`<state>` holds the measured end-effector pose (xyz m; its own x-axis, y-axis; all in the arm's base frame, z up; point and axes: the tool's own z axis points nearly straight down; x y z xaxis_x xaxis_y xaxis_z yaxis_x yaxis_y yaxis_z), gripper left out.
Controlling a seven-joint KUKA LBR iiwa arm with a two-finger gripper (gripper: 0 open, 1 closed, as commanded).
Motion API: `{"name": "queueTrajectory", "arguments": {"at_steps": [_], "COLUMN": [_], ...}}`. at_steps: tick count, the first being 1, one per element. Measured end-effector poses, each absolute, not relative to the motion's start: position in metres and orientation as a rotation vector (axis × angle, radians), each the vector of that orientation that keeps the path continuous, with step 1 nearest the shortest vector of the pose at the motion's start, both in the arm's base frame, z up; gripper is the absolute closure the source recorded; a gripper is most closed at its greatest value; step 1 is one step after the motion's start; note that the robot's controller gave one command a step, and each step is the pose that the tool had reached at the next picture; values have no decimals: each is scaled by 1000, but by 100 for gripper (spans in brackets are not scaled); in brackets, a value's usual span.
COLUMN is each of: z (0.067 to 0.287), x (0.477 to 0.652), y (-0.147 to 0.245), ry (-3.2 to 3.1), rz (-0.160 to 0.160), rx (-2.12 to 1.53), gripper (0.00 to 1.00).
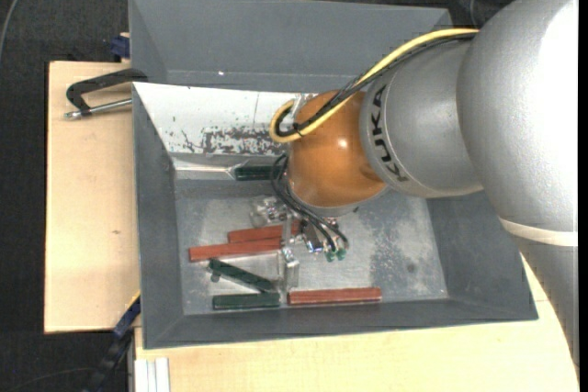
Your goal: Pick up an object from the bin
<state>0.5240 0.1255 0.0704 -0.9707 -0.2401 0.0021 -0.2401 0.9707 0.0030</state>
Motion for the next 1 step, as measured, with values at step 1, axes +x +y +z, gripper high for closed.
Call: {"name": "queueTrajectory", "arguments": {"at_steps": [1], "z": [71], "x": [525], "y": [124], "ry": [-3120], "rz": [-2], "rx": [375], "gripper": [100]}}
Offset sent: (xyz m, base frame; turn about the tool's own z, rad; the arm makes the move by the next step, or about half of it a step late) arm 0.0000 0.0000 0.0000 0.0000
